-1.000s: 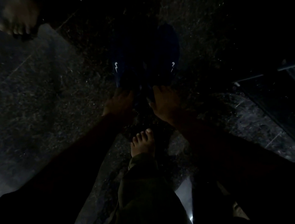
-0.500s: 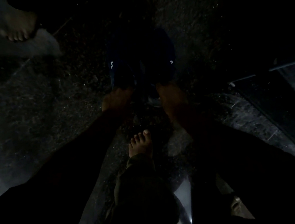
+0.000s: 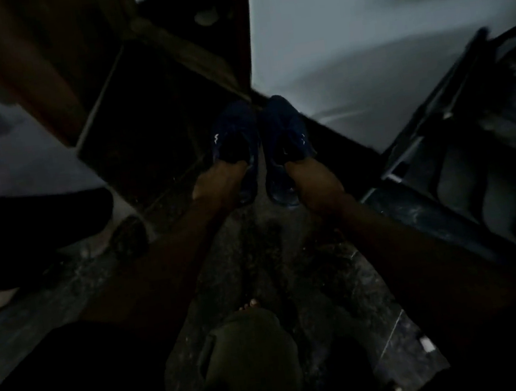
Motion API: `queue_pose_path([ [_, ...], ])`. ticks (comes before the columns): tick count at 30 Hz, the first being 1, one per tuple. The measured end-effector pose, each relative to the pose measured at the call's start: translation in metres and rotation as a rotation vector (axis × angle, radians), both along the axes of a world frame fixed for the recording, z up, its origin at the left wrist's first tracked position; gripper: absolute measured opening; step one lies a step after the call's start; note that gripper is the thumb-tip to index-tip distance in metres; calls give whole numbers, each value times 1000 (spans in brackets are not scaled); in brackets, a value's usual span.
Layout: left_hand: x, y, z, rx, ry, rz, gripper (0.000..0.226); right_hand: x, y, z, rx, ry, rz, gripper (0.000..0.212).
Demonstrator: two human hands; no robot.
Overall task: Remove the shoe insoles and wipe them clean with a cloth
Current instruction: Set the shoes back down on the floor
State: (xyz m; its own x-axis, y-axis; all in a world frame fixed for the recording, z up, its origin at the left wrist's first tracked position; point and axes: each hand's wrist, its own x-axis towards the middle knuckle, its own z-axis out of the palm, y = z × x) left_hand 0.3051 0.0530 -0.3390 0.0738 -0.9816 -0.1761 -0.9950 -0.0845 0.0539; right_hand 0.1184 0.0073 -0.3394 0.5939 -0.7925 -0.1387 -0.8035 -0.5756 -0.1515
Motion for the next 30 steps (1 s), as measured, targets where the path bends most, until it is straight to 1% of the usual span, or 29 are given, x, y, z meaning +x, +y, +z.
queue_pose_path([
  [2, -15, 3, 53, 39, 28, -38, 39, -16, 5, 42, -81, -27, -37, 27],
  [3, -23, 4, 75, 21, 13, -51, 35, -25, 8, 62, -120, -44, -50, 28],
  [5, -39, 9, 116, -78, -24, -83, 30, -43, 16, 98, -174, -25, -74, 29],
  [8, -69, 28, 161, -166, -48, -112, 33, -75, 36, 151, -230, -31, -122, 27],
  [10, -92, 38, 192, -250, -39, -168, 34, -98, 50, 182, -278, -41, -160, 28],
  [13, -129, 49, 229, -283, -14, -222, 35, -133, 70, 221, -313, -62, -223, 31],
  [18, -195, 52, 271, -389, 9, -378, 31, -201, 99, 268, -366, -121, -341, 35],
  [21, -236, 50, 286, -438, 44, -490, 34, -245, 115, 283, -411, -90, -415, 35],
  [25, -297, 47, 295, -454, 89, -624, 29, -306, 135, 296, -435, -79, -534, 31],
  [30, -366, 48, 292, -468, 101, -760, 28, -368, 162, 299, -446, -35, -666, 32],
])
